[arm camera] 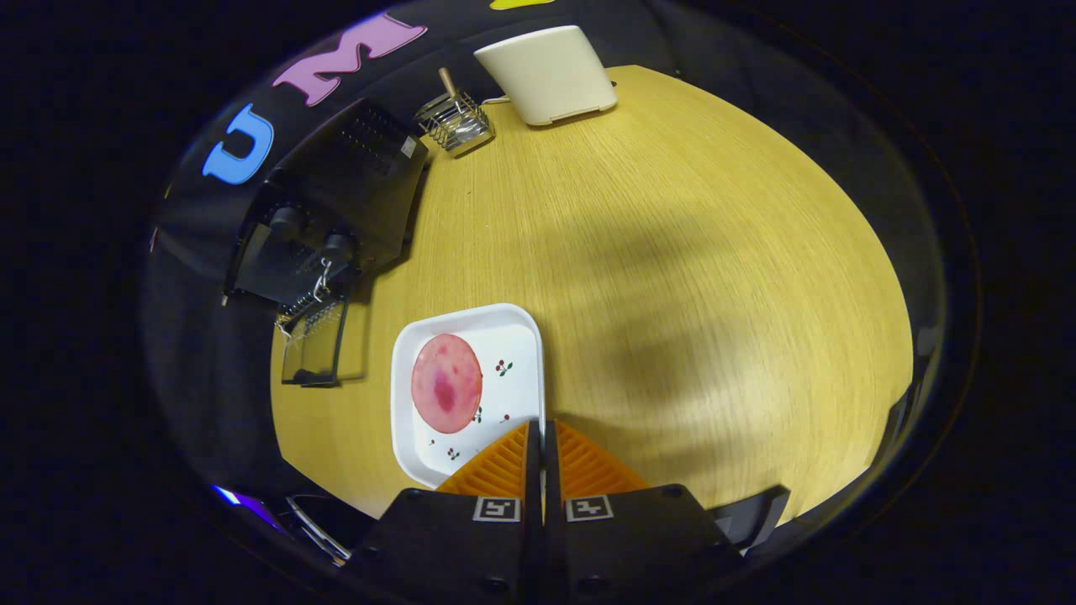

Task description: Open the toaster oven, put the food inside, and close the toaster oven door.

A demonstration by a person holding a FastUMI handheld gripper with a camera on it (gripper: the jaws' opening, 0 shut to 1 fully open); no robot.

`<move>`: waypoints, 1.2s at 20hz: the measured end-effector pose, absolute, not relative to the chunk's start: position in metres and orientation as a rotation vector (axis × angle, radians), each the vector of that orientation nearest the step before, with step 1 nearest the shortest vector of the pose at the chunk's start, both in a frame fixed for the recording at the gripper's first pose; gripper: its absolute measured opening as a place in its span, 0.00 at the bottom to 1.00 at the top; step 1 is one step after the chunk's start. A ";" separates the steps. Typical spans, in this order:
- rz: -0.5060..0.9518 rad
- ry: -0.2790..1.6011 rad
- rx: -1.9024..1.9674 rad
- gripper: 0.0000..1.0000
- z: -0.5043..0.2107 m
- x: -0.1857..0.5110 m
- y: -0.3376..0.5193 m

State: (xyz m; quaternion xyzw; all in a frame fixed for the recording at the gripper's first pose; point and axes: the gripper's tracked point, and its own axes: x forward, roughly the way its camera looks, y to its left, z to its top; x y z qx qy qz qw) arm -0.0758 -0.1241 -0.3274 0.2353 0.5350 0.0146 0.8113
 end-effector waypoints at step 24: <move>0.168 0.990 0.813 0.05 -0.217 -0.085 0.013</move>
